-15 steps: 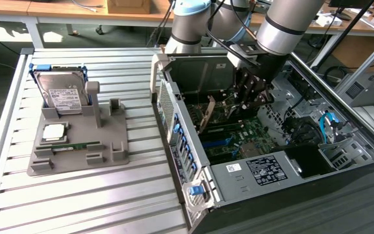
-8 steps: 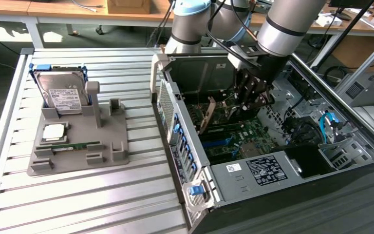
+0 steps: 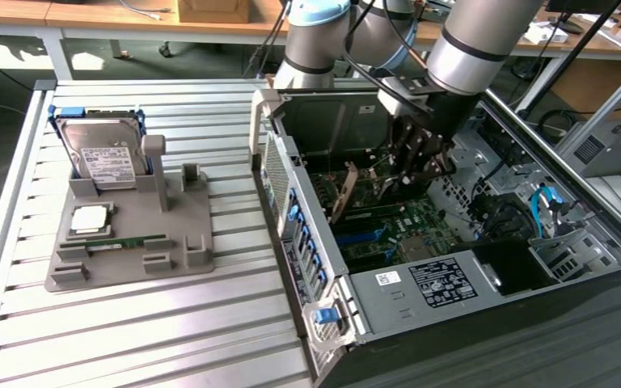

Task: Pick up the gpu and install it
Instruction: 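Insert the gpu into the slot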

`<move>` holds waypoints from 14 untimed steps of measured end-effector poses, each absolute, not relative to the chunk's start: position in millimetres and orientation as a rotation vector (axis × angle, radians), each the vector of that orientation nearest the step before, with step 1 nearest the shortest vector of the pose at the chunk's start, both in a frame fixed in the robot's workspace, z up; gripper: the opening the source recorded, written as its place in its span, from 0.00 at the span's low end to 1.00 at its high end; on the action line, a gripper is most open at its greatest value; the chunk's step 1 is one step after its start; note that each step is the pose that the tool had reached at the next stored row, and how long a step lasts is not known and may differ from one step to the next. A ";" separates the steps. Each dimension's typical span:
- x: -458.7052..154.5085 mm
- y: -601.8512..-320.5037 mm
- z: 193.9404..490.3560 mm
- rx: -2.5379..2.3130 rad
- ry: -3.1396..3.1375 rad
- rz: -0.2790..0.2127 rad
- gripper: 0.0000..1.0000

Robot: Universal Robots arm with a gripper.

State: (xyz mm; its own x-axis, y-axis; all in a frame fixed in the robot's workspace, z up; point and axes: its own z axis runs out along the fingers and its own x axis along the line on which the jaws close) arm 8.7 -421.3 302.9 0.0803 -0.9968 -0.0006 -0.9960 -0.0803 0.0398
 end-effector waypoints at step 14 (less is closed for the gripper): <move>5.1 -427.5 301.6 2.288 -2.111 -0.043 0.27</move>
State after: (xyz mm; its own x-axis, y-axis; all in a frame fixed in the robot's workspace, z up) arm 5.1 -427.5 301.6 0.0803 -0.9968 -0.0006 -0.9960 -0.0803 0.0398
